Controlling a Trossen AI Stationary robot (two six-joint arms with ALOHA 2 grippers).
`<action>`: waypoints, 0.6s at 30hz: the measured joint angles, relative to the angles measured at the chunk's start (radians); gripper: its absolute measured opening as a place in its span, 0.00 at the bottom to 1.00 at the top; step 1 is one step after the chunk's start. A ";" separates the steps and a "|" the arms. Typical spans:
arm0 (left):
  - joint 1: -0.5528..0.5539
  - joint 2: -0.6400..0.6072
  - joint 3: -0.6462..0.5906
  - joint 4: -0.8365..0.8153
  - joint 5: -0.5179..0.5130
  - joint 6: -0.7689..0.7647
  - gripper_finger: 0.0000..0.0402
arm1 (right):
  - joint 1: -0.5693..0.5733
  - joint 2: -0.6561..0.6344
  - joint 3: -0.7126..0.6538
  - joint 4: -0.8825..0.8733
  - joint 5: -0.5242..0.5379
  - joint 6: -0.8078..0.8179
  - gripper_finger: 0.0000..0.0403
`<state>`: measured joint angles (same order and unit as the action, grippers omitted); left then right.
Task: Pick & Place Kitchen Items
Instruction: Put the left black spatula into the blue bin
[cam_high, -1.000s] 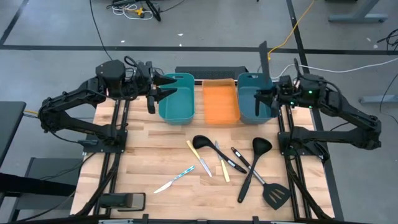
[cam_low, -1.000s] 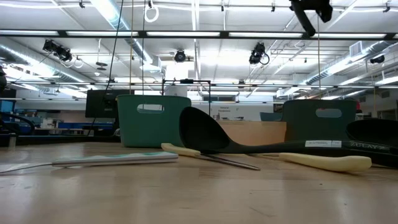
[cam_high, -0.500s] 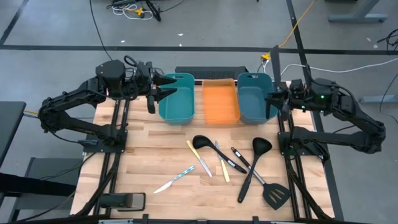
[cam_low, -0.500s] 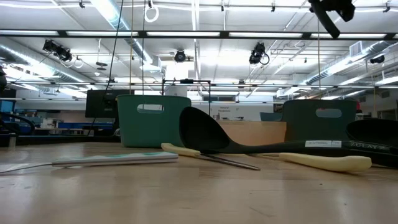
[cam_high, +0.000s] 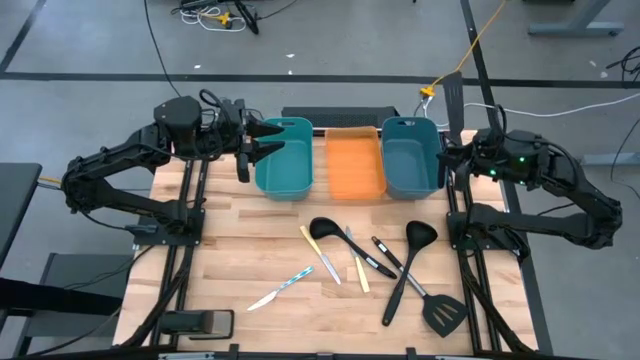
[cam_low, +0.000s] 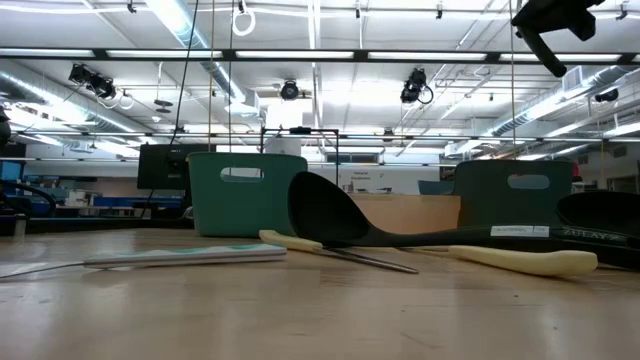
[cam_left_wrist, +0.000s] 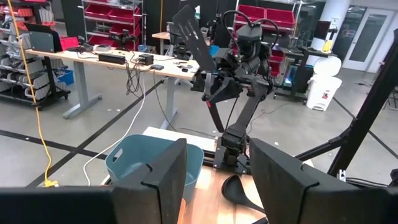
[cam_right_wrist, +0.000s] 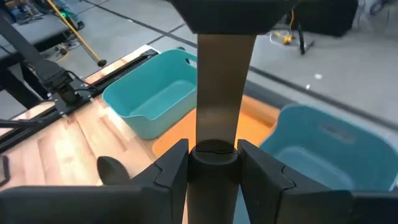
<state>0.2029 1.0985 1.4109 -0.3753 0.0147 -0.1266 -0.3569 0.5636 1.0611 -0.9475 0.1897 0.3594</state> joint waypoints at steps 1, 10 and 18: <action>0.000 0.000 0.000 0.000 0.000 0.000 0.45 | 0.000 0.000 0.000 -0.012 -0.010 0.027 0.30; 0.000 0.000 0.000 0.000 0.000 -0.001 0.45 | 0.000 0.000 0.000 -0.088 -0.050 0.131 0.30; 0.000 0.000 0.000 0.000 0.000 -0.001 0.45 | 0.000 0.000 0.000 -0.088 -0.048 0.131 0.30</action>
<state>0.2028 1.0985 1.4109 -0.3755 0.0152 -0.1275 -0.3568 0.5640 1.0611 -1.0351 0.1414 0.4903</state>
